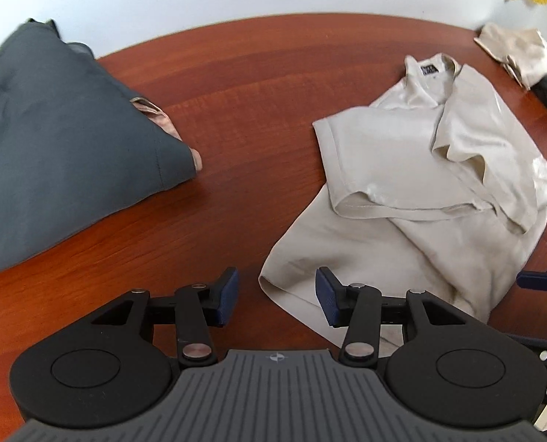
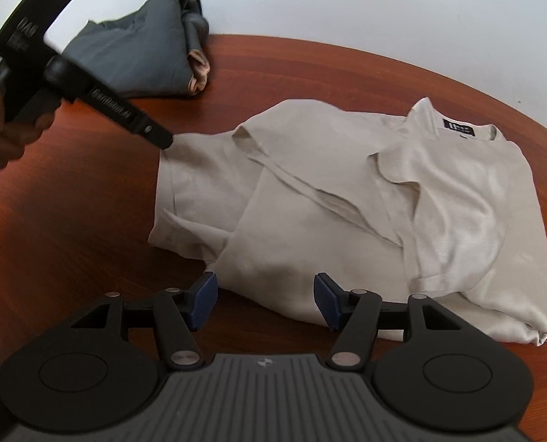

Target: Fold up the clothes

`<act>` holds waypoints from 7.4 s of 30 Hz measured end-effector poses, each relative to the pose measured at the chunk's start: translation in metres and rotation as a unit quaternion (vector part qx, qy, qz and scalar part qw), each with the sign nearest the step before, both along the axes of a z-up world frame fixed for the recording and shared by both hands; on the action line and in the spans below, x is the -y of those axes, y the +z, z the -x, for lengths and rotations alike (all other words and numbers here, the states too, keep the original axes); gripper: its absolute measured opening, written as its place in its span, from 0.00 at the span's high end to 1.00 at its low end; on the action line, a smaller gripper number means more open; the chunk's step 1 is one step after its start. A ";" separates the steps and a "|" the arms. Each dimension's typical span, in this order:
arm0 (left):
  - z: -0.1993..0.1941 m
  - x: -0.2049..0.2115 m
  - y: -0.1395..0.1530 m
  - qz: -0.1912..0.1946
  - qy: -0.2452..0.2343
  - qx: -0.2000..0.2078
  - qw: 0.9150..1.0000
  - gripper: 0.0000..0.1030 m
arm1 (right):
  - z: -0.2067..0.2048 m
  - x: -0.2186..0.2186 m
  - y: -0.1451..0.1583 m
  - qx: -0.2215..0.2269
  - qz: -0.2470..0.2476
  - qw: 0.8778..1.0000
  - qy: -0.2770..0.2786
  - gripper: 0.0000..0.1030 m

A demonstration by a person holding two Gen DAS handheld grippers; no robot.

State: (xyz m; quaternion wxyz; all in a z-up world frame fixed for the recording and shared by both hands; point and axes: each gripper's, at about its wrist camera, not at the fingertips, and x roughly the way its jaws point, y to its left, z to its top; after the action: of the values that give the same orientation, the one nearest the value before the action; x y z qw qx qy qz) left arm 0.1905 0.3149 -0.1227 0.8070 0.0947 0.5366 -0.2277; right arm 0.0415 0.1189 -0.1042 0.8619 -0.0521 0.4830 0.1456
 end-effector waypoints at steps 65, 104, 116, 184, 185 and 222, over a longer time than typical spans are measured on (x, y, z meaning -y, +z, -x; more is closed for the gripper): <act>-0.039 0.201 0.082 0.124 0.062 0.093 0.986 0.99 | -0.066 0.157 0.026 0.052 -0.076 0.996 -0.019 0.88; -0.038 0.439 0.015 0.079 -0.043 0.028 0.996 0.83 | -0.052 0.328 -0.009 -0.023 -0.098 0.992 -0.078 0.65; -0.019 0.421 0.023 0.051 -0.011 0.042 0.998 0.63 | -0.047 0.330 0.005 -0.005 -0.068 0.996 -0.066 0.50; 0.171 0.271 0.021 -0.055 0.186 0.058 0.979 0.28 | 0.020 0.232 0.005 0.128 0.113 0.935 0.310 0.14; 0.172 0.272 0.021 -0.057 0.183 0.060 0.980 0.28 | 0.021 0.227 0.001 0.136 0.127 0.925 0.330 0.14; 0.174 0.271 -0.015 0.288 0.466 -0.025 0.836 0.29 | 0.019 0.213 -0.029 0.191 0.195 0.827 0.492 0.87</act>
State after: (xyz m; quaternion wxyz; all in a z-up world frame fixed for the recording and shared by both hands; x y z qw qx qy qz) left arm 0.0161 0.0437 -0.1378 0.7947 -0.4087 0.4479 0.0290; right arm 0.0227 -0.0945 -0.1331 0.7228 -0.4763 0.2374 0.4409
